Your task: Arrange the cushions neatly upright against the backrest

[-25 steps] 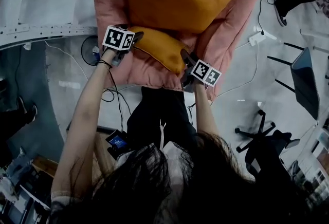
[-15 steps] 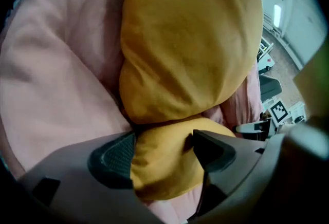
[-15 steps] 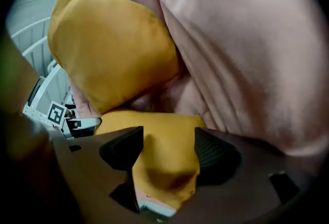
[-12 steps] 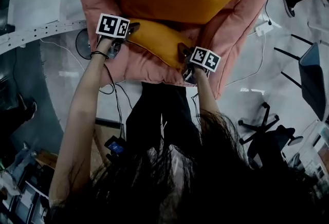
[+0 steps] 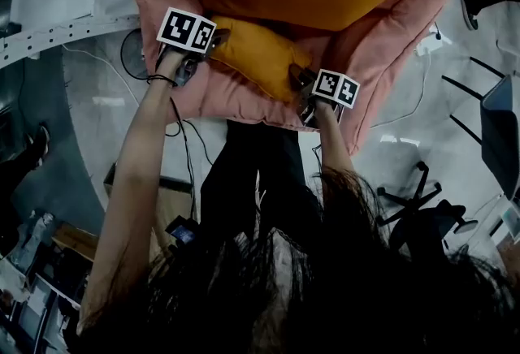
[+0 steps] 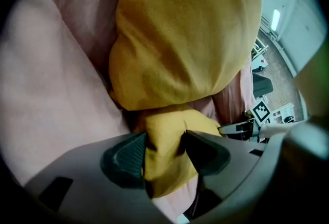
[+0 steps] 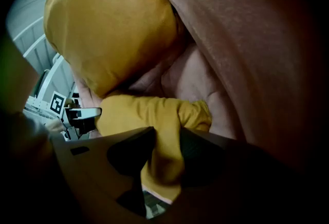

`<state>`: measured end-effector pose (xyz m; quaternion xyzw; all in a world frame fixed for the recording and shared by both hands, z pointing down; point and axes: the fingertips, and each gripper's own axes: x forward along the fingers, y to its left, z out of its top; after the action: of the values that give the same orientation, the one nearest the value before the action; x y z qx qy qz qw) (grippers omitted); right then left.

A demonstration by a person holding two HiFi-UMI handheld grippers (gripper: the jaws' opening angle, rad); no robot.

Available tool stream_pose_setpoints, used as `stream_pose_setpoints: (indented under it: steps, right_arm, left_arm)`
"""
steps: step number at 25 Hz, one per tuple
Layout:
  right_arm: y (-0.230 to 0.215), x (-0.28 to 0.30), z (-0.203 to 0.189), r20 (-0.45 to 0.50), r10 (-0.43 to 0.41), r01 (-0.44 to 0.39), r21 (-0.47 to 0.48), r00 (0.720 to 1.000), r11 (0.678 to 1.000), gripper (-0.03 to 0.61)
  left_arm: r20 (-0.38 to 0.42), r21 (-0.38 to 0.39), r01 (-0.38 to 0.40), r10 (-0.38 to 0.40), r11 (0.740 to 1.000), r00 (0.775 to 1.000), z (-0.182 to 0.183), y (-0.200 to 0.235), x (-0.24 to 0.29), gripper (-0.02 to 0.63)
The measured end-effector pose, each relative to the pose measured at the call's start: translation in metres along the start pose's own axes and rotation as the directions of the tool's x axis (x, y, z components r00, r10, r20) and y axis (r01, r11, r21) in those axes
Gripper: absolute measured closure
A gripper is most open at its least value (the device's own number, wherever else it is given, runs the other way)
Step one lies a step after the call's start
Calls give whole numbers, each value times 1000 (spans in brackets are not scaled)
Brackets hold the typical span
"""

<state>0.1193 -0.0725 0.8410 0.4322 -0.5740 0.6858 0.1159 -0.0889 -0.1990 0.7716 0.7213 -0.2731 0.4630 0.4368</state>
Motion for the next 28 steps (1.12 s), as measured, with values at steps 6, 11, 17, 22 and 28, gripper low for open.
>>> stream_pose_setpoints:
  steps: [6,11,17,22,28]
  right_arm:
    - [8,-17,-20,34,-9,10,-13,999,1000,440]
    - [15,-42,-43,39,-30,34,-93,999,995,446]
    - [26,-81,-55,116,-59,83,-214,991,973,448]
    - [53,-109,-31,205,-39,113,-367,978,923,449]
    - [99,-143,21,332,35,157,-532,943,832,449]
  left_arm:
    - [61,-20,0,1,1000,998,-26,-15,-13,391]
    - [104,-59,44,-38,997,994,-64,-33,-29,396]
    - [219,-107,69,-45,992,975,-98,-57,-49,396]
    - [360,-166,92,-26,982,932,-106,-66,-71,394]
    - [514,-118,99,-25,988,857,-66,-75,-106,394]
